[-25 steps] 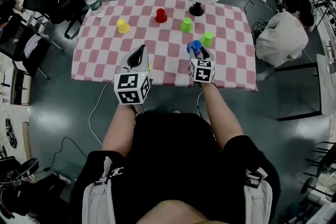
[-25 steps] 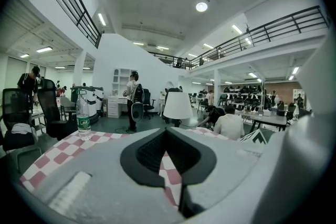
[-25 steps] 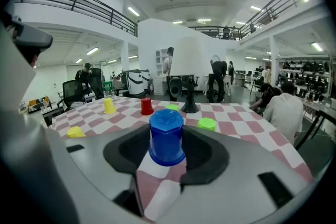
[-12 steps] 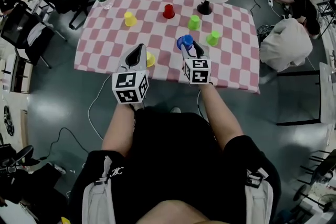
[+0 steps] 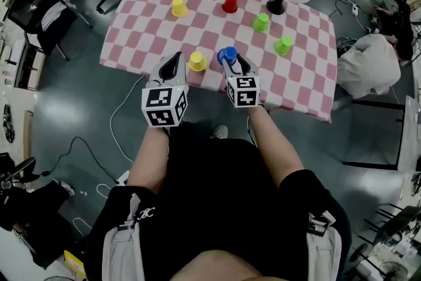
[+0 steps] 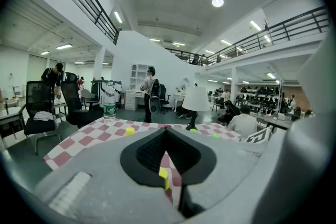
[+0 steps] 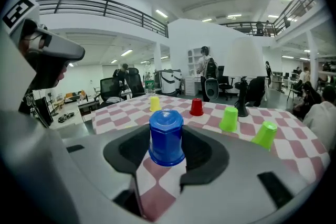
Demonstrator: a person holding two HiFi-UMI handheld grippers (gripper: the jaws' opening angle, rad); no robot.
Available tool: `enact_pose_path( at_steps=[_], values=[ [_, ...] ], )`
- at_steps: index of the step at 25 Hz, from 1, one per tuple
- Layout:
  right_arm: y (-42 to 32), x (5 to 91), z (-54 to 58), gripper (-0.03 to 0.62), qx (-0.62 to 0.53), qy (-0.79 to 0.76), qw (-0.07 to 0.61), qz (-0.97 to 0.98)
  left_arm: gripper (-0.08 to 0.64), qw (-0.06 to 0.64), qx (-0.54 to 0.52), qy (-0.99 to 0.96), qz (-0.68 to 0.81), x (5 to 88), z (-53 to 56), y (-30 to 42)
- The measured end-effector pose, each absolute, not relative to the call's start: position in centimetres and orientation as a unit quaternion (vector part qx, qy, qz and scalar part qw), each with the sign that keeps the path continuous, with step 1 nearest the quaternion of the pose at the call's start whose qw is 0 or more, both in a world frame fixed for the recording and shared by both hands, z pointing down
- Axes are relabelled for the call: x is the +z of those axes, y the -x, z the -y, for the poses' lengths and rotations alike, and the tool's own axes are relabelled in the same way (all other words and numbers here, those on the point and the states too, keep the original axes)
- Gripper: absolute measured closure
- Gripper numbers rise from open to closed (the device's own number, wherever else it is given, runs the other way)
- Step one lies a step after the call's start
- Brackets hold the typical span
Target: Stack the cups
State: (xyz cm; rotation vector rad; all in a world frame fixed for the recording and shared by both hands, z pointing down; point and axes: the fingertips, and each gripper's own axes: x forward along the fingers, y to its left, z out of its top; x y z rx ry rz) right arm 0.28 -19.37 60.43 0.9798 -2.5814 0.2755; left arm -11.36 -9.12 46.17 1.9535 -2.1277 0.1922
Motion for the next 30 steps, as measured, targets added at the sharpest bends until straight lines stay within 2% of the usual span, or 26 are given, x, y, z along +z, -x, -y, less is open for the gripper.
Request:
enact_pose_path(
  at_steps=[9, 30],
  values=[
    [1.8, 65.5, 17.4, 0.403, 0.108, -0.319, 0.235, 0.912, 0.545, 0.142, 0.072, -0.654, 0.739, 47.6, 7.3, 13.4],
    [4.1, 68.3, 17.0, 0.4, 0.098, -0.311, 0.257, 0.91, 0.545, 0.153, 0.072, -0.642, 0.748, 48.2, 7.0, 15.9]
  ],
)
